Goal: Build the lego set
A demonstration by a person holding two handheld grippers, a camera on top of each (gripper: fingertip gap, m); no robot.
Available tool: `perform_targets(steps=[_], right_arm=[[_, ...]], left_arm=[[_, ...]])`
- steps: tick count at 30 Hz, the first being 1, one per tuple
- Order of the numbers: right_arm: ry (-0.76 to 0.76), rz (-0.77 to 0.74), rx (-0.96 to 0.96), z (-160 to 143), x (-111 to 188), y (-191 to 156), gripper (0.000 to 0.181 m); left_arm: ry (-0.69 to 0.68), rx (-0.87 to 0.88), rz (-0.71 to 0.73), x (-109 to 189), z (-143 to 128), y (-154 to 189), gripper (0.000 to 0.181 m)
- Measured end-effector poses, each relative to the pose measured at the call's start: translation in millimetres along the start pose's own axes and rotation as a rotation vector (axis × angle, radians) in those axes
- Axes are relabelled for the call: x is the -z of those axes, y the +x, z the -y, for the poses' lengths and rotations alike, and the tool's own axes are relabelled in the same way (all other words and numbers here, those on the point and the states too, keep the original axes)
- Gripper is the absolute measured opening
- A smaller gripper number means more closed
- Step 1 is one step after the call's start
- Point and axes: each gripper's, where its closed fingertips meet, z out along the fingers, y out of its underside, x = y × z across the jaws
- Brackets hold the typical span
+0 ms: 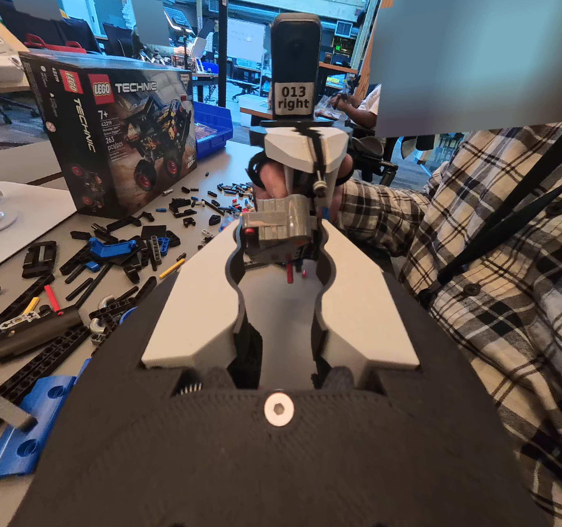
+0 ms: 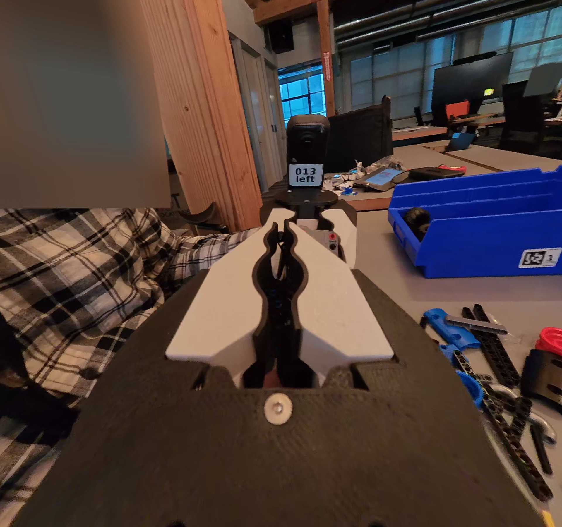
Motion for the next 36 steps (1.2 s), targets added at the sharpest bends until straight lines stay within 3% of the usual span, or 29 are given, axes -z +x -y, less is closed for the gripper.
perform_targets(steps=[36], right_arm=[[0.014,-0.073,0.043,1.3,9.1,11.8,0.001]], left_arm=[[0.053,0.008,0.017,3.5,14.4,-4.0,0.043]])
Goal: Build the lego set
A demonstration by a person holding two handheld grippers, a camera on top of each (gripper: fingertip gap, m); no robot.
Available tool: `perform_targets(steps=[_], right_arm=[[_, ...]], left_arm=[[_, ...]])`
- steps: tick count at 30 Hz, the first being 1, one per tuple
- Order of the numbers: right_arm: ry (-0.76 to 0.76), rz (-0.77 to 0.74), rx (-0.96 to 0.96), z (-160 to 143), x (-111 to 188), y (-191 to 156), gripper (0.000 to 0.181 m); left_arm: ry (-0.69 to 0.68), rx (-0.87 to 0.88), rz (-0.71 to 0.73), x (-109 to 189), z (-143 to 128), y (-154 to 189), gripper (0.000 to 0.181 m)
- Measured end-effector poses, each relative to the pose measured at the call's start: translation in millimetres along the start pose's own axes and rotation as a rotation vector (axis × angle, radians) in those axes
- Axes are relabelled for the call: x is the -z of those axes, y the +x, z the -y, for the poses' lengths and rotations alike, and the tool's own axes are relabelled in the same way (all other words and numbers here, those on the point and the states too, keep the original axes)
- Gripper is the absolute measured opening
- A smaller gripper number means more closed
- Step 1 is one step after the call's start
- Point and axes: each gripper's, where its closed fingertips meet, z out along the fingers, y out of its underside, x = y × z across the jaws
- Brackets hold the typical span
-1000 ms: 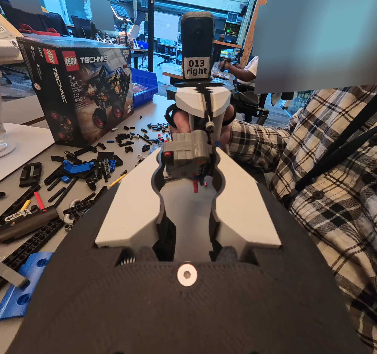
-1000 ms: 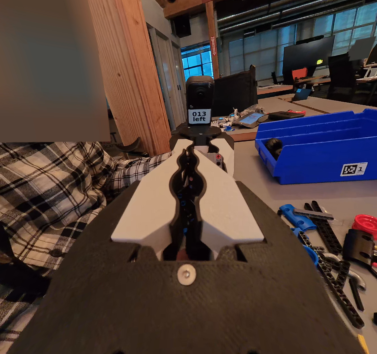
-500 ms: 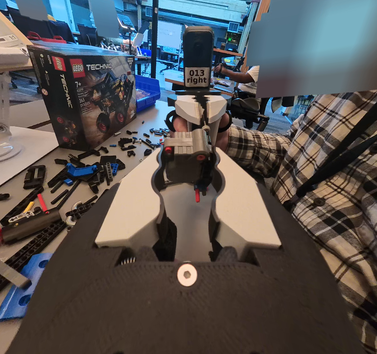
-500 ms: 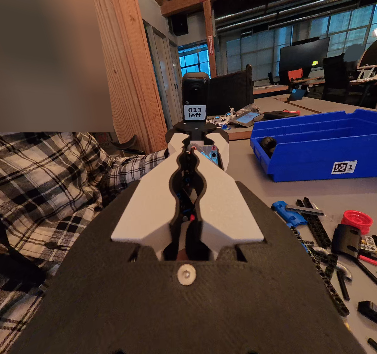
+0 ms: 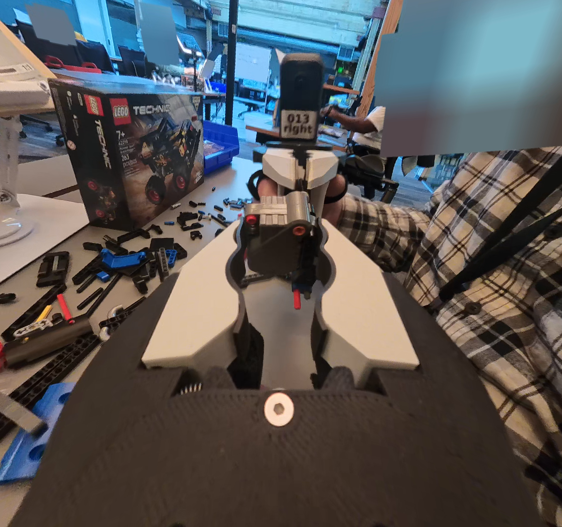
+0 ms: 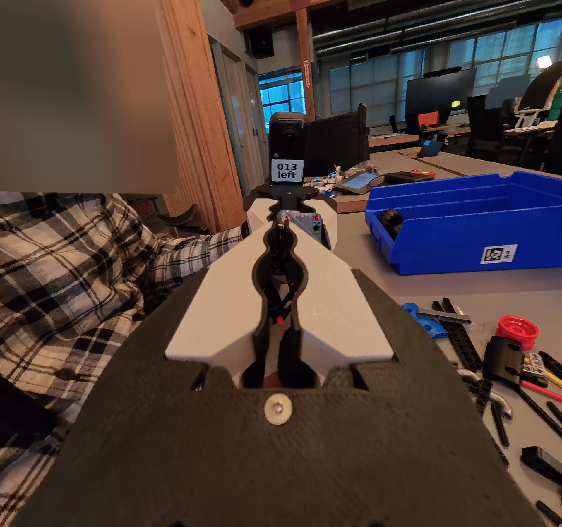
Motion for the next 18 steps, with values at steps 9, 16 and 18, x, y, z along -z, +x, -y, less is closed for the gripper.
perform_targets(steps=[9,16,18], right_arm=[[-0.207,-0.068,0.229,-16.0,-10.0,-5.9,0.005],[-0.255,-0.077,0.227,-14.9,-1.8,-6.0,0.017],[-0.281,-0.069,0.232,-18.4,-2.5,-7.3,0.017]], left_arm=[[-0.129,-0.027,-0.003,-0.6,-12.5,5.5,0.043],[-0.110,-0.038,-0.005,3.2,-7.5,6.0,0.043],[-0.129,-0.047,-0.007,2.3,-9.7,6.6,0.043]])
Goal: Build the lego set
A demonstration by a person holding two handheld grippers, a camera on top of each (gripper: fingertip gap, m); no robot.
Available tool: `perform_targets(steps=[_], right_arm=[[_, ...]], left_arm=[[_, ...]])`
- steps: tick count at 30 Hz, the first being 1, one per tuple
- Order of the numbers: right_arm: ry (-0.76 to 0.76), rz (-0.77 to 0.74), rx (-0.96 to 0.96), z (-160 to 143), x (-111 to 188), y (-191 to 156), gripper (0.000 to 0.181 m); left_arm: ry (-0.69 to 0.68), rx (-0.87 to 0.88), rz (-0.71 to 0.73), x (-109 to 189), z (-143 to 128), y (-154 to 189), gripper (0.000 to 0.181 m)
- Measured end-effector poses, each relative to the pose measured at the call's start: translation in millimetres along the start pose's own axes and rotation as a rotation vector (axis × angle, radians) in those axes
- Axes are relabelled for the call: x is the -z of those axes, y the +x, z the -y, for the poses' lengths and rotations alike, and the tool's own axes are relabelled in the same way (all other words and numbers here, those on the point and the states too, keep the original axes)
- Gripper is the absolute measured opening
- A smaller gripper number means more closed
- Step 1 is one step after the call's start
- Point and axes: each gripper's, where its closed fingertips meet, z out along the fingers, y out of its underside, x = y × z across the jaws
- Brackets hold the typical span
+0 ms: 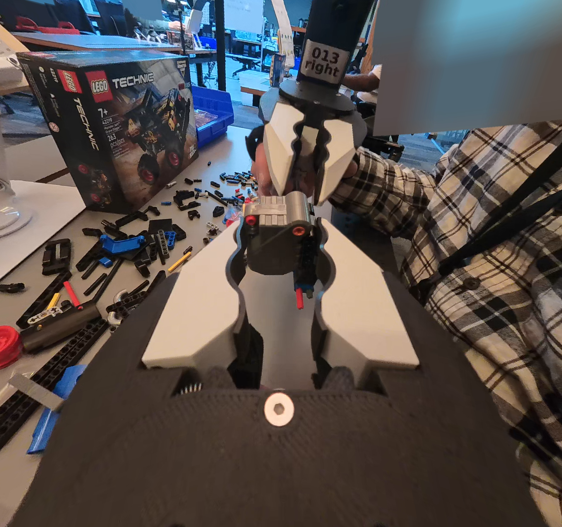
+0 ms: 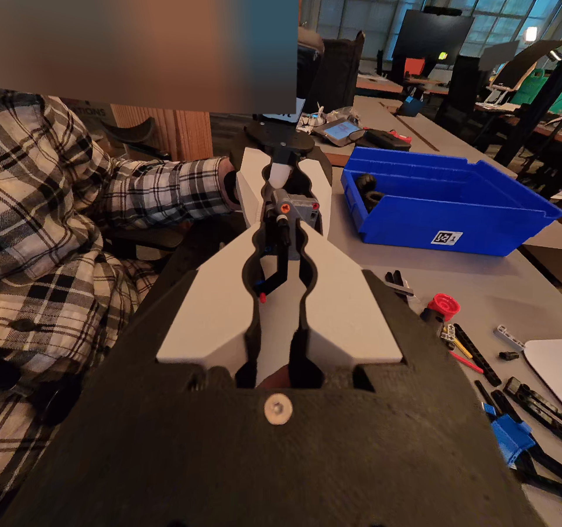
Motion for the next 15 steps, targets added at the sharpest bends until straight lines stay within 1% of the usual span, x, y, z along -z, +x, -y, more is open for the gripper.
perform_targets(steps=[1,3,8,15], right_arm=[[-0.018,0.000,0.016,-2.2,-1.7,-1.4,0.016],[-0.052,-0.014,0.050,-6.8,-4.2,-1.4,0.006],[-0.067,0.017,0.081,-10.2,-2.5,-6.9,0.006],[-0.052,0.025,0.115,-6.4,0.9,-10.6,0.005]], left_arm=[[-0.006,-0.001,-0.003,-1.0,-0.4,0.8,0.043],[-0.022,-0.010,-0.012,-2.3,-2.1,2.9,0.043],[0.003,0.001,-0.039,-3.6,-1.9,6.4,0.043],[0.114,0.063,-0.069,1.8,7.9,4.0,0.042]])
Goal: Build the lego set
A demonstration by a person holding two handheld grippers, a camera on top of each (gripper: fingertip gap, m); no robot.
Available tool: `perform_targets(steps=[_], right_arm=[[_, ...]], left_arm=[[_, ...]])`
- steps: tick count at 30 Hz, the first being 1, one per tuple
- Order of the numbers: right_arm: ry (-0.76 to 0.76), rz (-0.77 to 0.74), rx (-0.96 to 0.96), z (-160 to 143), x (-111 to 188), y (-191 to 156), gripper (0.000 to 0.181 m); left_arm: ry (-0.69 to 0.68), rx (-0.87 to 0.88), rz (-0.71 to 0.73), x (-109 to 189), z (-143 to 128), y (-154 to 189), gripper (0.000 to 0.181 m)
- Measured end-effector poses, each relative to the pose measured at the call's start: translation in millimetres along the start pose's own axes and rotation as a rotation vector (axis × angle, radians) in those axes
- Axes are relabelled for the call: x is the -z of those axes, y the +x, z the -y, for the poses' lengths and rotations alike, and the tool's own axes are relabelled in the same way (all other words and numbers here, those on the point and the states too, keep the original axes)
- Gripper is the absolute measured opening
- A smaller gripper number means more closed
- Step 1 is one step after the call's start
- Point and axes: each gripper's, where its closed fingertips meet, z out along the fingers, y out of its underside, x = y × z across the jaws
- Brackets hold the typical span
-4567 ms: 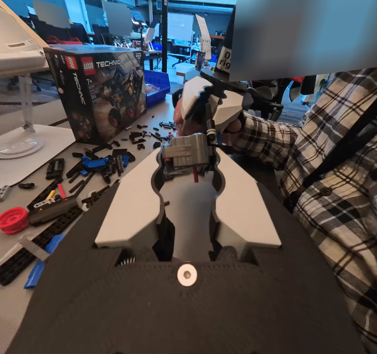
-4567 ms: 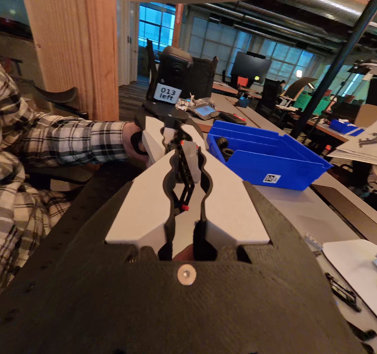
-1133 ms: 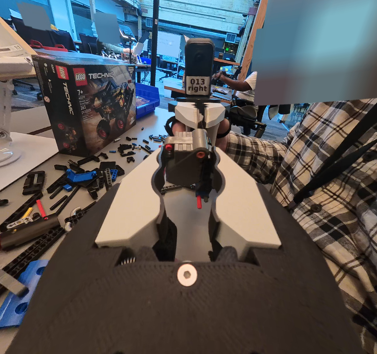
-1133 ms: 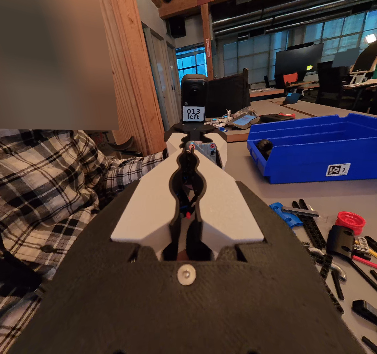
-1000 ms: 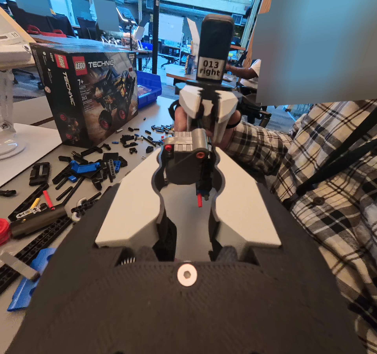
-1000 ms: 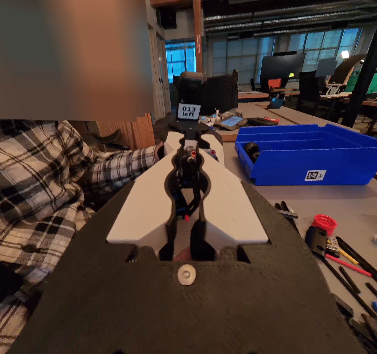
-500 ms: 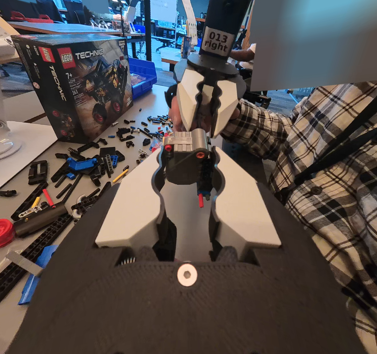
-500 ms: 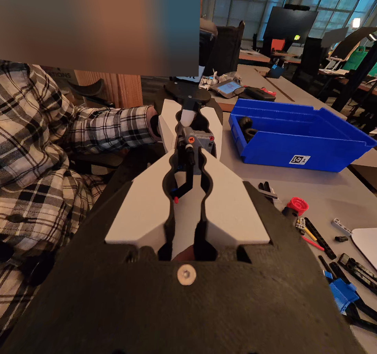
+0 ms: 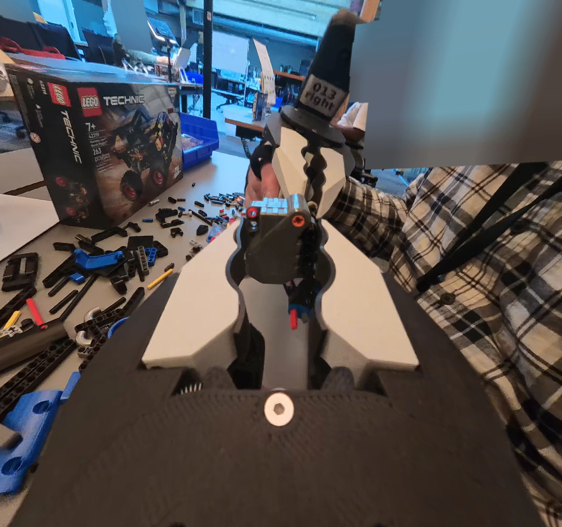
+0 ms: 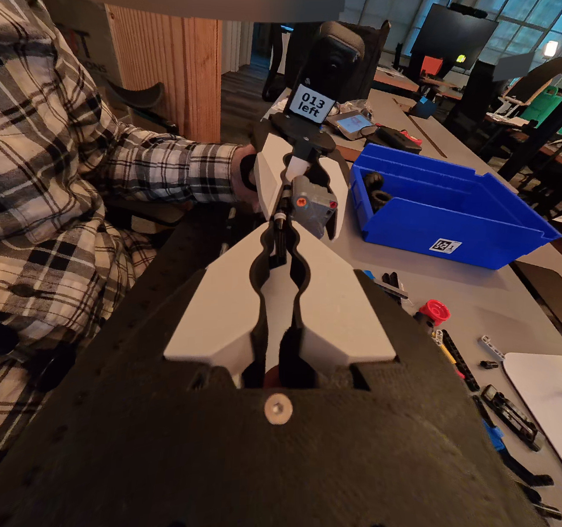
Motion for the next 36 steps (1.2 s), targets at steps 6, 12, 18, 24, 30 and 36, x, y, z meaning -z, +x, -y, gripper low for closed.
perform_targets(steps=[6,12,18,24,30,36], right_arm=[[-0.027,-0.002,-0.001,-5.3,-3.8,0.1,0.005],[-0.058,0.000,0.003,-9.5,-6.4,-0.7,0.006],[-0.095,-0.021,0.016,-14.5,-9.0,1.1,0.005],[-0.114,-0.044,0.039,-12.7,-11.1,1.1,0.005],[-0.131,-0.033,0.005,-14.5,-12.7,1.6,0.005],[-0.201,-0.034,-0.015,-26.7,-16.3,3.1,0.005]], left_arm=[[-0.034,-0.017,0.002,-1.9,-4.5,1.0,0.042],[-0.017,-0.017,-0.004,-2.7,0.1,2.4,0.042],[0.006,0.013,-0.008,-2.5,0.9,0.2,0.042],[0.062,0.059,0.000,0.4,2.0,-3.0,0.041],[0.061,0.059,0.007,0.3,0.8,-2.9,0.041],[-0.014,0.014,0.047,-1.8,-9.4,-8.4,0.041]])
